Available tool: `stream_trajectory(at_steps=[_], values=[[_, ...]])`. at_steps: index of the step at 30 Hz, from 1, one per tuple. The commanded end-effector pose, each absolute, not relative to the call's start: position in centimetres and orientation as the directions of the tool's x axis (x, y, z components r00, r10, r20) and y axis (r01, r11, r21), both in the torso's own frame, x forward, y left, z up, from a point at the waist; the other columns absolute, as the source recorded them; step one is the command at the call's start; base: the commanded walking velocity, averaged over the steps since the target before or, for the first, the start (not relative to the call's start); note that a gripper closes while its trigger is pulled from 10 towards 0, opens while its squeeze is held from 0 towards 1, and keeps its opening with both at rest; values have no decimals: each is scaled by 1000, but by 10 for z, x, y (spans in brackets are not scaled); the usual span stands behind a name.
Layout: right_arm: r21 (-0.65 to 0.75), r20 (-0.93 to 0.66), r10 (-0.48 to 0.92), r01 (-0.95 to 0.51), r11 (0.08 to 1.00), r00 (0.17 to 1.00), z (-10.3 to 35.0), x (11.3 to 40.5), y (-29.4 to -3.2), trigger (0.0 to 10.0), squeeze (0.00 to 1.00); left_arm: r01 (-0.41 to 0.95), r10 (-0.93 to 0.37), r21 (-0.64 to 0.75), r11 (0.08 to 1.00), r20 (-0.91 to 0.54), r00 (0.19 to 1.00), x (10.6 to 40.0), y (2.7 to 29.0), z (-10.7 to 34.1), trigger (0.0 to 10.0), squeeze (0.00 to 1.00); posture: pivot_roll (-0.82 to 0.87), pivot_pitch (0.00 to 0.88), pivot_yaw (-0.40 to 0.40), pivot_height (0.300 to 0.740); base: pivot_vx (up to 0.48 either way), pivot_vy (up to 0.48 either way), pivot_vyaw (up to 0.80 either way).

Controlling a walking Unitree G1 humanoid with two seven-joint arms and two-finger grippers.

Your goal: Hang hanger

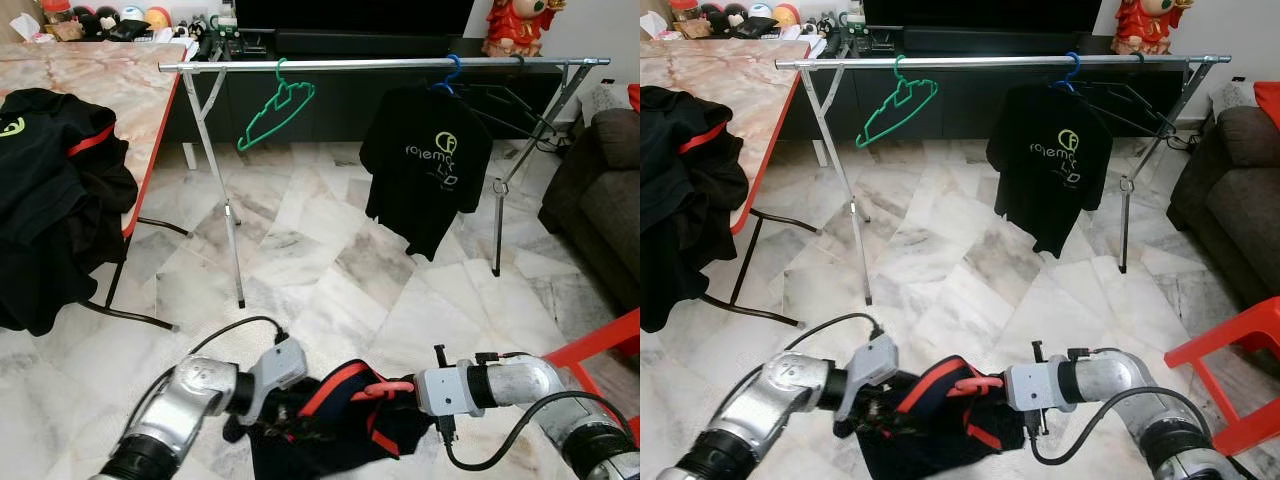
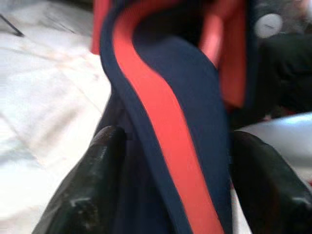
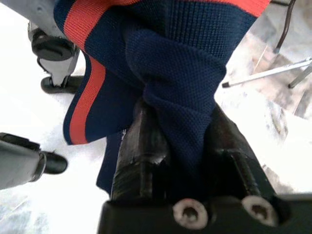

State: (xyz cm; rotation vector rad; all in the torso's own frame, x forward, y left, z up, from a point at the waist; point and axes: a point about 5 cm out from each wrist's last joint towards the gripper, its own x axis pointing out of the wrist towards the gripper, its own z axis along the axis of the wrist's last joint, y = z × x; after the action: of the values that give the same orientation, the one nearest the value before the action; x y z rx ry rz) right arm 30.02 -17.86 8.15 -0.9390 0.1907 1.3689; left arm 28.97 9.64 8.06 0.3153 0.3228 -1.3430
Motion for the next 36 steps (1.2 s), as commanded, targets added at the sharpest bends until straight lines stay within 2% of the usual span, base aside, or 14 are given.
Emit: stream_trajectory(at_steps=[1, 2, 7, 8, 9, 10, 11, 15, 29, 36], values=[[-508, -568, 778, -858, -76, 267, 97, 307, -175, 0, 0, 977, -889, 43, 209, -408, 208, 290, 94, 78, 10000, 306, -89, 122, -62, 740, 0, 0, 0], [-511, -560, 783, -857, -72, 269, 98, 308, -173, 0, 0, 979, -894, 37, 201, -401, 199, 288, 90, 79, 10000, 0, -89, 125, -63, 740, 0, 0, 0], [-514, -552, 789, -855, -68, 269, 101, 310, -170, 0, 0, 984, -905, 27, 177, -387, 174, 285, 84, 79, 10000, 0, -88, 128, -65, 740, 0, 0, 0], [-514, -551, 790, -855, -67, 269, 101, 311, -169, 0, 0, 983, -904, 33, 180, -389, 178, 286, 83, 78, 4196, 0, -87, 128, -65, 740, 0, 0, 0], [-507, -547, 792, -860, -56, 272, 101, 312, -168, 0, 0, 982, -902, 44, 184, -389, 186, 286, 82, 78, 471, 0, -87, 129, -66, 740, 0, 0, 0], [-505, -545, 792, -861, -50, 274, 102, 312, -168, 0, 0, 982, -902, 47, 186, -389, 189, 287, 82, 79, 471, 0, -87, 129, -66, 740, 0, 0, 0], [-504, -540, 794, -863, -41, 278, 103, 313, -167, 0, 0, 981, -902, 48, 188, -387, 192, 287, 81, 79, 0, 0, -88, 130, -66, 740, 0, 0, 0], [-492, -524, 797, -871, 5, 301, 106, 319, -163, 0, 0, 972, -895, 81, 219, -379, 234, 290, 76, 80, 0, 0, -85, 135, -67, 740, 0, 0, 0], [-461, -508, 815, -887, 17, 279, 107, 319, -160, 0, 0, 960, -893, 115, 257, -350, 281, 294, 71, 83, 0, 0, -85, 137, -69, 740, 0, 0, 0], [-448, -507, 818, -894, 19, 271, 108, 319, -161, 0, 0, 962, -894, 126, 244, -356, 274, 294, 70, 82, 0, 0, -86, 137, -69, 740, 0, 0, 0]])
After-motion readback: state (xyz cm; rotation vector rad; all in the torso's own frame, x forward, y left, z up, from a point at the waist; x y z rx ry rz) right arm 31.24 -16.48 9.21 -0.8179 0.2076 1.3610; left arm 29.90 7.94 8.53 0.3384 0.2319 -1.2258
